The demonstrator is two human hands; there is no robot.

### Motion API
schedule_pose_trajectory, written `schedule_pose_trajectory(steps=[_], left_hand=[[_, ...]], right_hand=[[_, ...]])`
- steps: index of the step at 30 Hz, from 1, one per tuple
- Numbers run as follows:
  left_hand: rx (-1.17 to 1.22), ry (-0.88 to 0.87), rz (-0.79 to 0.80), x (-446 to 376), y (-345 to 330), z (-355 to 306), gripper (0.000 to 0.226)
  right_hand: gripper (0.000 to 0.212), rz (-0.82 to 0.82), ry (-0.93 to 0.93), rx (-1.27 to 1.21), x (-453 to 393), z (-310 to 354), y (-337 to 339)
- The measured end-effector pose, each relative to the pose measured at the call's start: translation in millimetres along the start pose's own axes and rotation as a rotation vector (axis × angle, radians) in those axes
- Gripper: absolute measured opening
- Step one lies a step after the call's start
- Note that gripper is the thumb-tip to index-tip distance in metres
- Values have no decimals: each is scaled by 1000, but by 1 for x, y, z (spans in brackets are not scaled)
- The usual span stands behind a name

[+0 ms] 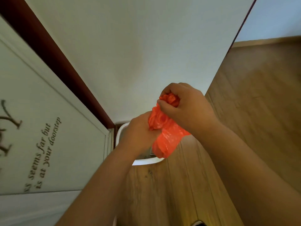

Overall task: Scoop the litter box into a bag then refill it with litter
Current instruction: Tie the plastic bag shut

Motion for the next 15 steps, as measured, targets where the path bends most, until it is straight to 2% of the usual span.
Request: schedule_pose_trajectory(steps=[5,8,9,13,15], left_hand=[[-22,-32,12,39,63,-127,10],[-38,-73,-3,63,89,-197,13],[-23,-87,-12,71,95,-218,17],[33,-202,-64,98,108,-295,61],[-5,-282,-90,111,105,-326,69]], right_hand=[[9,-27,-17,11,-6,78,121],[10,-112,-28,6,1,108,192],[11,-143,-34,10,5,115,214],[15,-236,-33,90,27,135,285],[15,-282,-21,118,38,141,314]])
Point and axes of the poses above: each hand's wrist, its own x-axis away from the middle knuckle, its own y-axis out of the back of the hand, z = x × y, the point moved 9 cm from there along -x, towards the middle knuckle, and after that the axes turned 2 degrees about -z, right-handed, at the moved point
